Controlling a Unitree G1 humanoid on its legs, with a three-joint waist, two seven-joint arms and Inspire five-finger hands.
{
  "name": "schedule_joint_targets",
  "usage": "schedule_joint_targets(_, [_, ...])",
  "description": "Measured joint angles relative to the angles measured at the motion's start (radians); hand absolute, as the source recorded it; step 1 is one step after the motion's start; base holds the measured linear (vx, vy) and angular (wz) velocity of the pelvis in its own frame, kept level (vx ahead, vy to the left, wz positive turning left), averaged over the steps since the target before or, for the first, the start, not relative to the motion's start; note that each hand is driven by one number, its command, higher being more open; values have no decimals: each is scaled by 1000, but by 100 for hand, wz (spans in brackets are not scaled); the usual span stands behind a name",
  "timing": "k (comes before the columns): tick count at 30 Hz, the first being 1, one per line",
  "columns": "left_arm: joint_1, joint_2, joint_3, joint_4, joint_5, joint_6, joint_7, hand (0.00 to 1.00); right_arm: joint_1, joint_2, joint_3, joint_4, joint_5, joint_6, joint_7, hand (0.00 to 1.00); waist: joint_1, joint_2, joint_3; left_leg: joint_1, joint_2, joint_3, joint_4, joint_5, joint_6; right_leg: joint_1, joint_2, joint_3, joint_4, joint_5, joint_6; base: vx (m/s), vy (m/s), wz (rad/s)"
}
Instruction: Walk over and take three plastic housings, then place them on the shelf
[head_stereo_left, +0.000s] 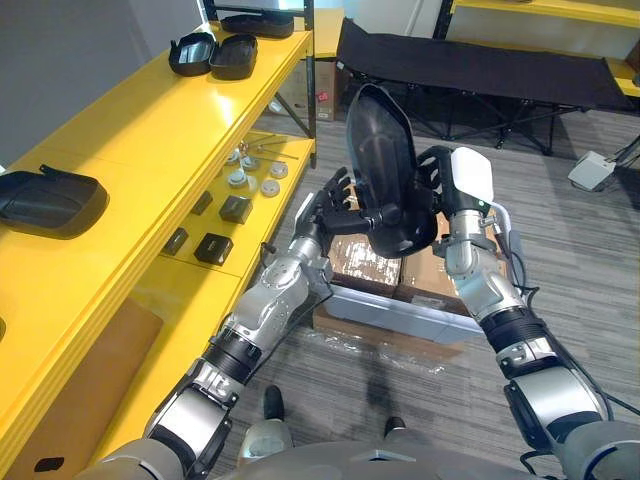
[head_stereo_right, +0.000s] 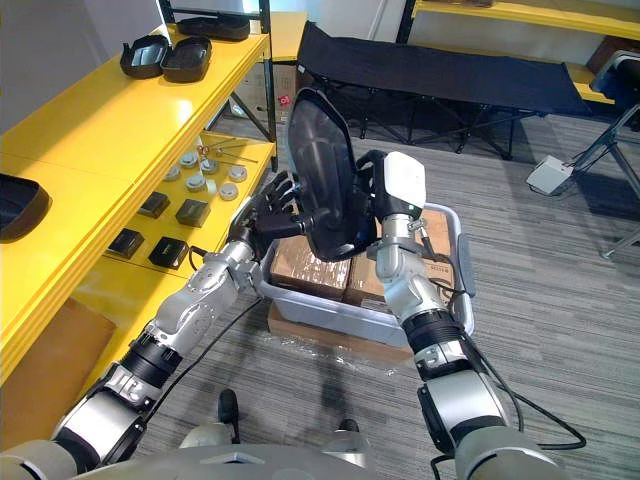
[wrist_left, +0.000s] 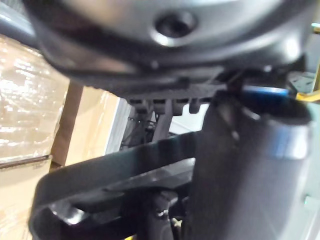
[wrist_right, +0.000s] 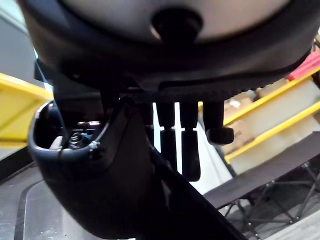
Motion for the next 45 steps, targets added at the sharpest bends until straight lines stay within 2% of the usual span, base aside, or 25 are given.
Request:
schedule_joint_targets(4, [0,-21,20,0,4,-18,45,100,3,27,0,0,0,-26,-18,0,1,-3,-2,0,0,-2,0,0,1,1,0,-2,0,0,0,-41,-19,1])
schedule_joint_targets(10, [9,-38,42,31,-21,-46,75,100,26,64,8,-1,1,-40,-36,0,2,-23,-14,0,0,-1,0,0,0,1,0,-1,-1,0,0,-11,-6,0])
schedule_joint_targets(11, [10,-44,49,48,-41,-50,74,0,28,64,14,-1,1,-42,-36,0,2,-23,-14,0,0,-1,0,0,0,1,0,-1,-1,0,0,-39,-16,0])
schedule_joint_targets(18, [14,-73,48,80,-177,-46,47,0,62,85,37,-2,2,-61,-38,0,3,-23,-14,3,1,3,0,-7,-4,1,0,3,-1,0,0,-10,-4,-1])
schedule_joint_targets(21, [14,-76,50,103,-182,-43,0,0,66,103,38,-2,6,-66,-66,0,0,-23,-14,8,0,8,0,-10,-5,3,0,9,-1,0,0,0,0,-5])
schedule_joint_targets(24, [14,-73,82,147,-182,-30,-4,0,89,101,38,-36,6,-96,-94,0,-3,-23,-14,15,0,10,0,-12,-6,10,1,10,-5,0,0,0,0,-1])
schedule_joint_targets(28, [14,-67,56,165,-220,-2,-27,0,96,101,39,-67,9,-119,-119,0,4,-24,-14,13,0,11,0,-13,-7,10,2,9,-11,0,0,0,0,0])
schedule_joint_targets(36, [14,-30,27,166,-216,-5,-59,0,98,93,59,-73,6,-120,-114,0,-2,-26,-16,13,0,14,0,-13,-7,10,4,10,-13,-1,-1,0,0,0])
schedule_joint_targets(37, [14,-30,27,166,-217,-6,-59,0,98,93,59,-74,7,-120,-114,100,-2,-26,-16,13,0,15,0,-12,-7,10,4,10,-13,-1,-1,0,0,0])
schedule_joint_targets(40, [14,-27,26,166,-226,-13,-72,0,103,92,59,-90,9,-120,-122,100,-3,-26,-16,12,0,16,0,-13,-7,10,4,10,-14,-1,-1,0,0,0])
schedule_joint_targets(45, [14,-22,4,158,-261,-40,-73,0,120,94,53,-138,62,-150,-196,100,-2,-26,-16,11,-1,16,0,-13,-8,9,3,10,-14,-1,-2,0,0,0])
